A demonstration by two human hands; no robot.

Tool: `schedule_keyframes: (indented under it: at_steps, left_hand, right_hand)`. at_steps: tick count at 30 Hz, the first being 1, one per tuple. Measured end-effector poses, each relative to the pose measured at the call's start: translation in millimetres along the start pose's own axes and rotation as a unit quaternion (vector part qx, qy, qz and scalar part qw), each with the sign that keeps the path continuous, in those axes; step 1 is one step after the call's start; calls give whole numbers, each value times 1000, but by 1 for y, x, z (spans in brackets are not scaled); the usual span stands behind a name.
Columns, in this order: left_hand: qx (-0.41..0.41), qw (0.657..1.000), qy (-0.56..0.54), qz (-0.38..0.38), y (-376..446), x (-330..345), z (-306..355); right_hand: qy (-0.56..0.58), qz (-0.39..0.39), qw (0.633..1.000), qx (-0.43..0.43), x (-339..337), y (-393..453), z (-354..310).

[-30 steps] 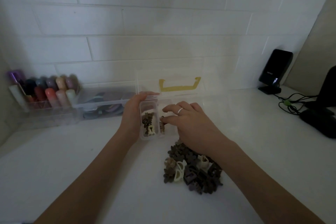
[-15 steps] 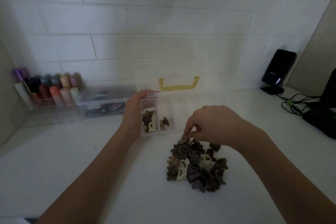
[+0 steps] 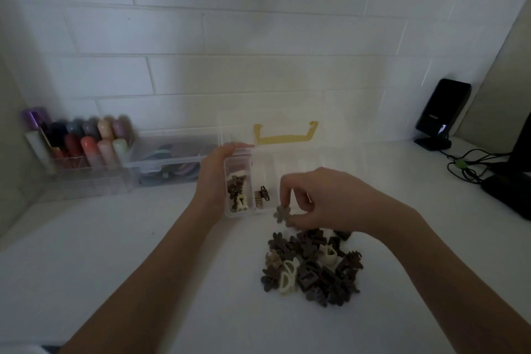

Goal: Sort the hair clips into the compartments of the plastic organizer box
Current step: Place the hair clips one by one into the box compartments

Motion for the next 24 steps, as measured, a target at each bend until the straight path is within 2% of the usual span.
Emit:
schedule_keyframes:
  at_steps: [11,17,24]
  left_hand:
    - [-3,1000,2,-4,1,0,-3]
    - [19,1000,1,-17,-3,2,1]
    - [19,999,13,-37,-9,8,-4]
  right_hand:
    - [187,156,969,26,-29,4,1]
    - [216,199,956,19,-23,7,-11]
    - [162,241,957,-22,-9,7,-22]
Point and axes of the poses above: each hand's wrist, its own y-axis towards the middle knuckle, its own x-axis out of the palm, z = x × y, the point moved 10 cm from there along y, towards the middle knuckle, and after that the axes turned 14 degrees about z, right-handed, at the moved point
